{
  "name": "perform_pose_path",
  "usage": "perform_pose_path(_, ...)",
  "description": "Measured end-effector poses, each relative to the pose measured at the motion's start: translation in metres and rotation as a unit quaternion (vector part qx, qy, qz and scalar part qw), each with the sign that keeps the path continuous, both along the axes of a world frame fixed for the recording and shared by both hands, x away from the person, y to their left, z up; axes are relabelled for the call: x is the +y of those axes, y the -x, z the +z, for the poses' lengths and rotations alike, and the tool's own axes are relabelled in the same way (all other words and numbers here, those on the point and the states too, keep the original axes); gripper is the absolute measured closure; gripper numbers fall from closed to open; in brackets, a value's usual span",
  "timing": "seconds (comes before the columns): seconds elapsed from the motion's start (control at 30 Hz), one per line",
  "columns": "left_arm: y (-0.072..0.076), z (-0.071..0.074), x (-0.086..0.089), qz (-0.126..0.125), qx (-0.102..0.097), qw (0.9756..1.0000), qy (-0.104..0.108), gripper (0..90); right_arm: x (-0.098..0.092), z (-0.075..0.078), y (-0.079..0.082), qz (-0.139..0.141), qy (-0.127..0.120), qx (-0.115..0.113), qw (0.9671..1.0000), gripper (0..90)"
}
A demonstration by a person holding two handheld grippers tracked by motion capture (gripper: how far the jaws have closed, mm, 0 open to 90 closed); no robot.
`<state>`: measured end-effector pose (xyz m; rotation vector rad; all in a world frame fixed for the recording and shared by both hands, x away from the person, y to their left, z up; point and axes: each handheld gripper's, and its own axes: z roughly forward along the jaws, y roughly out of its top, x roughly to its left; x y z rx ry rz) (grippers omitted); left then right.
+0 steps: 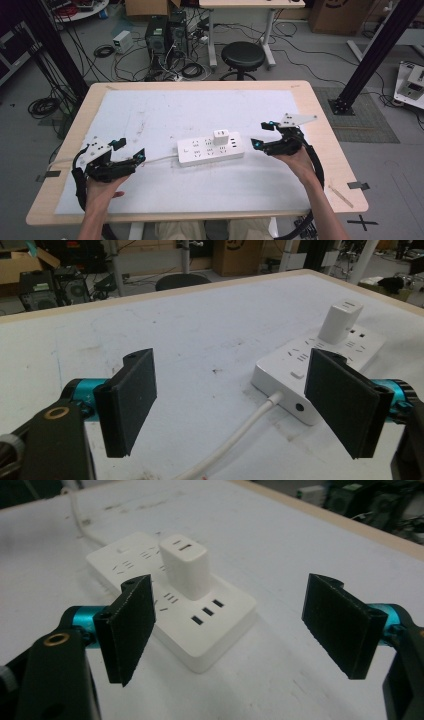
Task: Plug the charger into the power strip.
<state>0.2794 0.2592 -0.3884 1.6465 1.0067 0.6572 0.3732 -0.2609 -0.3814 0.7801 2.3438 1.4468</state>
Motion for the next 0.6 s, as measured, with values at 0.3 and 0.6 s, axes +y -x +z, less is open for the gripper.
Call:
perform_pose_path(0.3, -0.004, -0.002, 0.004, 0.008, 0.002, 1.0, -0.001, 20.9, -0.034, -0.012, 0.027, -0.069, -0.043, -0.01, 0.9966, 22.1)
perform_pose_path(0.6, -0.007, -0.007, 0.01, 0.023, 0.001, 0.9997, -0.007, 20.9, -0.053, -0.021, 0.042, -0.103, -0.061, -0.008, 0.9927, 21.8)
